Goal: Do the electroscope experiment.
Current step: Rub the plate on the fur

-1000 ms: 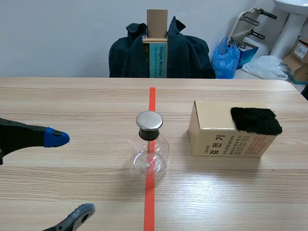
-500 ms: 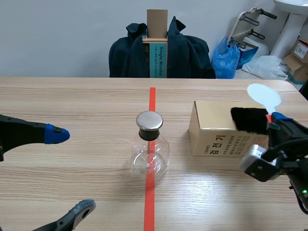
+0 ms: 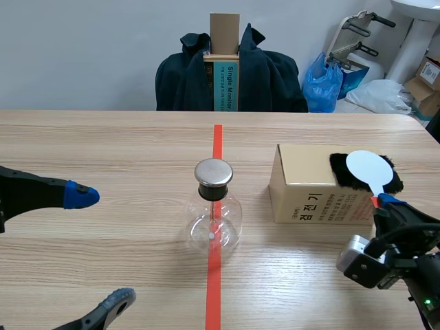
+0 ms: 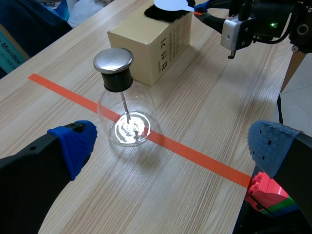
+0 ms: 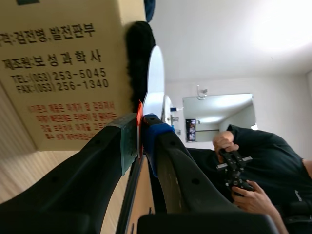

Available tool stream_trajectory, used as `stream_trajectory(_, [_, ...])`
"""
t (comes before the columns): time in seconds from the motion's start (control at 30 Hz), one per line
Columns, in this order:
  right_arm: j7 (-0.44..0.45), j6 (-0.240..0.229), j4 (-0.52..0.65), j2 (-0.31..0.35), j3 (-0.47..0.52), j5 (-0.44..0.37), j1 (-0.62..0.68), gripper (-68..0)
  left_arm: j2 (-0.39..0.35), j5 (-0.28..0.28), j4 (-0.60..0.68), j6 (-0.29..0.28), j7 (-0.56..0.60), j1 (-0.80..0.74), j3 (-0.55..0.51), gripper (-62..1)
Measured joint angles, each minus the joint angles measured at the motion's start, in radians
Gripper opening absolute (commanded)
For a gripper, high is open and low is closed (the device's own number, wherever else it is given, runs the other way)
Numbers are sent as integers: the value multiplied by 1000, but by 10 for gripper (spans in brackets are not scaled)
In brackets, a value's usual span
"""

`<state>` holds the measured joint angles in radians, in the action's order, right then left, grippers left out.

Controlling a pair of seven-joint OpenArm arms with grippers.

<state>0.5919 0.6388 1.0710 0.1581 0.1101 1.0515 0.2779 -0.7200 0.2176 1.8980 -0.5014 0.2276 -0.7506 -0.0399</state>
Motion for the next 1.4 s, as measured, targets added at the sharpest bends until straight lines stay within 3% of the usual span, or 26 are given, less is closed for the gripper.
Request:
stream_trajectory(0.3, [-14,-27,-3,0,0,0,0,-668,0,2,0,0,1,0,0,14])
stream_trajectory(0.47, [96,-42,-4,3,8,8,0,-668,0,12,0,0,1,1,0,14])
stream_trajectory(0.53, [42,-41,-4,2,5,9,0,-668,0,12,0,0,1,1,0,14])
stream_trajectory(0.63, [-127,-34,-4,3,4,8,-1,-668,0,12,0,0,1,0,0,14])
stream_trajectory(0.67, [-134,-33,-4,5,5,2,-1,-668,0,12,0,0,1,0,0,14])
stream_trajectory(0.83, [83,-38,-4,19,5,21,-1,-668,0,12,0,0,2,0,0,14])
stream_trajectory(0.87, [63,-34,-4,14,0,23,0,-668,0,12,0,0,2,0,0,14])
stream_trajectory(0.97, [-129,-7,-4,-3,-7,24,0,-669,0,12,0,0,2,0,0,14])
stream_trajectory(1.0, [-146,-7,-4,0,-6,21,-1,-668,0,12,0,0,2,0,0,14])
stream_trajectory(1.07, [-73,-10,-5,10,2,14,0,-668,0,12,0,0,2,1,0,14])
stream_trajectory(1.13, [89,-10,-5,24,4,19,0,-668,0,12,0,0,2,1,0,14])
stream_trajectory(1.2, [129,-10,-5,19,-2,26,0,-668,0,12,0,0,2,1,0,14])
stream_trajectory(1.3, [-80,31,-5,-4,-6,28,0,-668,0,12,0,0,2,3,0,14])
stream_trajectory(1.33, [-113,29,-5,-2,-5,21,0,-668,0,12,0,0,2,3,0,14])
stream_trajectory(1.37, [-101,27,-5,5,0,18,0,-669,0,11,0,0,2,3,0,14])
stream_trajectory(1.4, [-35,23,-5,13,2,18,0,-668,0,11,0,0,2,3,0,14])
